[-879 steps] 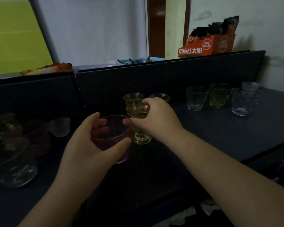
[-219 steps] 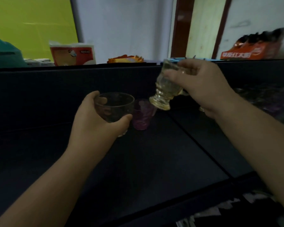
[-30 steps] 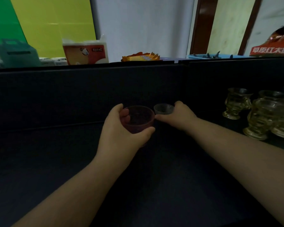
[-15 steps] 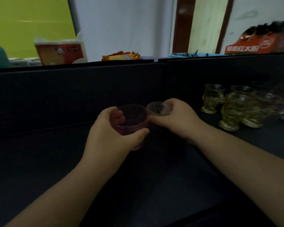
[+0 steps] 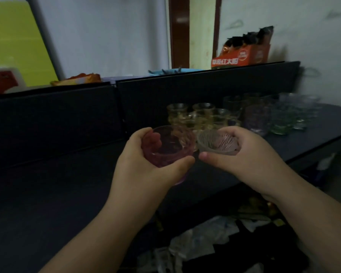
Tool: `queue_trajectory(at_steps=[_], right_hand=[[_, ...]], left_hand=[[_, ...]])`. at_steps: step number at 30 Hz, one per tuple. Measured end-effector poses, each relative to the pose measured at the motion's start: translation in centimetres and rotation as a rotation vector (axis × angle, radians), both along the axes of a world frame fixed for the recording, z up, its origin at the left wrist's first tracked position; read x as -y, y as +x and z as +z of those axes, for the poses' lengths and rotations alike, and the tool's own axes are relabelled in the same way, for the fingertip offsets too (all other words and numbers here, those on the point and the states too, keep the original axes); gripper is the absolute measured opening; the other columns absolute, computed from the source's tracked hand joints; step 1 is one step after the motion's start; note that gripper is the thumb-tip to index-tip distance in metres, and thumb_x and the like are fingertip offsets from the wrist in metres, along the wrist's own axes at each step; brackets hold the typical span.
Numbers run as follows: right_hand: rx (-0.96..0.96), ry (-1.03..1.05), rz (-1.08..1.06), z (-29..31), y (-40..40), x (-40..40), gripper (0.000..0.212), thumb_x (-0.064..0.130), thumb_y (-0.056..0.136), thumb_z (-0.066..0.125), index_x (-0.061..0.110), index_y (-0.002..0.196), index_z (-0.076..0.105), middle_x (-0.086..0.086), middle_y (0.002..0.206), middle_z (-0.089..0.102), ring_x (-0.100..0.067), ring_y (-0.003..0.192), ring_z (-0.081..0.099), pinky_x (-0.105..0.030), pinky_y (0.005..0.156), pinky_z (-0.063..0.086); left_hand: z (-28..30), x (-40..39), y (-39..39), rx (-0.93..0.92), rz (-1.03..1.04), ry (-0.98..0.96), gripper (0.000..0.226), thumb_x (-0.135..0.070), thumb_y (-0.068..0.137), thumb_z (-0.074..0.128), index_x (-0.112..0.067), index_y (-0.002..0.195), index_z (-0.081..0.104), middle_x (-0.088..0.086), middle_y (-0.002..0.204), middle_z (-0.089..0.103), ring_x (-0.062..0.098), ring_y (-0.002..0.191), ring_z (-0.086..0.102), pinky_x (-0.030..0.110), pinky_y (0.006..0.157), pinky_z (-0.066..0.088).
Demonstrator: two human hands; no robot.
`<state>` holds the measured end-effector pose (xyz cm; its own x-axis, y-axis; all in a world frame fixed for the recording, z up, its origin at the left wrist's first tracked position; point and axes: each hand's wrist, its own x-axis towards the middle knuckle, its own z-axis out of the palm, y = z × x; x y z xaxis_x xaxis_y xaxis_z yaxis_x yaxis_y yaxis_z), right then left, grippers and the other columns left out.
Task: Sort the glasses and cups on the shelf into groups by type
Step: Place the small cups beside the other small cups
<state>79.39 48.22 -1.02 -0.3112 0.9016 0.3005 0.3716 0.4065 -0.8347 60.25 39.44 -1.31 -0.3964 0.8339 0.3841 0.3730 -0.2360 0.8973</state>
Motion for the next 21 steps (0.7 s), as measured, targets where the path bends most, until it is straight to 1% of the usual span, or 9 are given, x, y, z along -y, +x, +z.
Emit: queue_trajectory(at_steps=[2,3,5,7,9,12,17,19,21], right_hand=[[-0.003,-0.012,0.001,0.0,3.9,-0.3,0.056,0.056,0.059,0.085,0.038,0.107,0.064,0.034,0.093,0.068,0.011,0.081,0.065,-0.010,0.063,0.047],[-0.017,-0.020,-0.004,0.0,5.8,-0.5,0.057,0.056,0.057,0.085,0.037,0.107,0.064,0.033,0.093,0.069,0.010,0.081,0.066,-0.010,0.064,0.048],[-0.044,-0.029,-0.025,-0.1,9.6,-0.9,0.061,0.057,0.054,0.085,0.037,0.108,0.065,0.027,0.096,0.072,0.007,0.084,0.068,-0.020,0.075,0.054],[-0.062,-0.028,-0.041,-0.2,13.1,-1.6,0.064,0.060,0.052,0.085,0.038,0.109,0.065,0.020,0.101,0.073,0.001,0.089,0.070,-0.034,0.085,0.056],[-0.085,-0.032,-0.046,-0.5,16.4,-2.3,0.066,0.063,0.051,0.085,0.039,0.109,0.064,0.017,0.103,0.074,-0.002,0.091,0.071,-0.041,0.088,0.057],[-0.108,-0.032,-0.053,-0.9,20.5,-3.1,0.067,0.066,0.051,0.084,0.041,0.110,0.063,0.017,0.105,0.074,-0.004,0.094,0.071,-0.043,0.089,0.056],[-0.145,-0.005,-0.085,-1.6,25.7,-4.8,0.063,0.068,0.055,0.083,0.045,0.110,0.063,0.017,0.107,0.073,-0.004,0.096,0.070,-0.043,0.089,0.056],[-0.159,-0.007,-0.095,-1.9,27.1,-5.8,0.065,0.067,0.056,0.083,0.040,0.112,0.063,0.014,0.108,0.073,-0.006,0.096,0.071,-0.046,0.088,0.056],[-0.180,-0.019,-0.098,-2.0,28.0,-6.9,0.063,0.064,0.056,0.083,0.039,0.111,0.064,0.012,0.107,0.074,-0.008,0.095,0.071,-0.047,0.088,0.057]], left_hand=[[0.1,-0.9,3.6,0.014,-0.018,0.004,0.101,-0.056,0.040,0.083,-0.033,0.132,0.048,-0.020,0.110,0.063,-0.008,0.094,0.063,0.017,0.077,0.053],[0.1,-1.4,5.4,0.024,-0.030,0.005,0.095,-0.053,0.042,0.084,-0.035,0.128,0.049,-0.021,0.107,0.063,-0.009,0.092,0.063,0.013,0.073,0.051],[0.1,-2.4,8.8,0.040,-0.043,0.006,0.082,-0.047,0.046,0.086,-0.041,0.118,0.050,-0.022,0.103,0.064,-0.011,0.089,0.062,0.007,0.068,0.048],[0.2,-3.4,12.0,0.035,-0.047,0.008,0.084,-0.051,0.044,0.085,-0.038,0.120,0.051,-0.020,0.104,0.065,-0.010,0.090,0.063,0.009,0.070,0.049],[0.1,-4.4,14.9,0.034,-0.055,0.008,0.088,-0.054,0.044,0.085,-0.036,0.124,0.052,-0.019,0.108,0.065,-0.007,0.093,0.063,0.015,0.075,0.050],[0.0,-5.8,18.6,0.054,-0.086,0.000,0.088,-0.052,0.045,0.086,-0.036,0.125,0.052,-0.018,0.109,0.065,-0.006,0.094,0.063,0.020,0.080,0.051],[-0.1,-8.5,23.2,0.050,-0.149,-0.043,0.093,-0.048,0.046,0.086,-0.035,0.130,0.048,-0.022,0.111,0.061,-0.014,0.091,0.059,0.005,0.069,0.046],[0.0,-9.9,24.6,0.032,-0.180,-0.053,0.097,-0.049,0.045,0.086,-0.036,0.132,0.046,-0.023,0.111,0.060,-0.015,0.092,0.058,0.003,0.069,0.046],[0.0,-11.4,25.7,0.022,-0.201,-0.056,0.095,-0.048,0.044,0.086,-0.037,0.131,0.046,-0.023,0.111,0.060,-0.015,0.092,0.058,0.004,0.069,0.045]])
